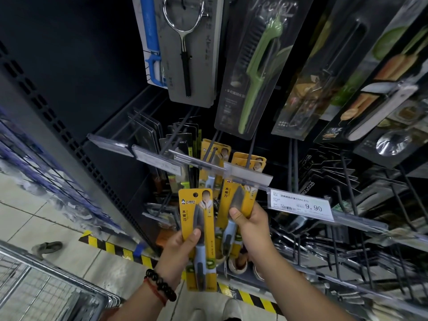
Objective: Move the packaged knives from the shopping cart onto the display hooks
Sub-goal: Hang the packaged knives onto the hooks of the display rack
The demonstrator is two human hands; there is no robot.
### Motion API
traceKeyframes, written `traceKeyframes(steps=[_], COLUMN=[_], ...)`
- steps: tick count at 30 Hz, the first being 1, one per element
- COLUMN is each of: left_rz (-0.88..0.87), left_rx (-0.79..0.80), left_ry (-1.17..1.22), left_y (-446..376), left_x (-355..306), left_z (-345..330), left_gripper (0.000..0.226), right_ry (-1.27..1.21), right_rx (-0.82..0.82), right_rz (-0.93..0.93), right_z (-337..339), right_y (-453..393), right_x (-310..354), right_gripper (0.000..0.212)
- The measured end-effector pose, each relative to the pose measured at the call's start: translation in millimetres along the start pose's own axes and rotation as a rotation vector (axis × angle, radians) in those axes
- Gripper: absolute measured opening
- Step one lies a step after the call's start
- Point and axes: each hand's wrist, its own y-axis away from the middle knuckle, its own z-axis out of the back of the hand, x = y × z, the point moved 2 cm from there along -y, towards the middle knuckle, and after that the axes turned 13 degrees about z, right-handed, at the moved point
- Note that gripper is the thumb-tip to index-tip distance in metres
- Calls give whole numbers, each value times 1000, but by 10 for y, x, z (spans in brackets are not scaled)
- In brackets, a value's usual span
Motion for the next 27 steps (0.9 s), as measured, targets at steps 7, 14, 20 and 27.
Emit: traceKeyframes(steps=[7, 14, 20, 27], left_rz=[12, 1, -3, -18], left_rx=[-19, 8, 16, 29], left_ry=[7, 4, 4, 7], left_y=[-2, 31, 33, 40], left_x=[-11, -22, -6, 1], left_z=[37, 35, 33, 33], left_gripper=[40, 39, 42, 41], right_ry=[20, 6, -43, -88], right_rx=[-3, -6, 14, 40], right_rz=[-16, 3, 34, 49], right_z=[0, -11, -24, -38], right_y=[-42, -7, 35, 75], right_x=[-22, -29, -31, -15], right_gripper=[16, 18, 29, 28])
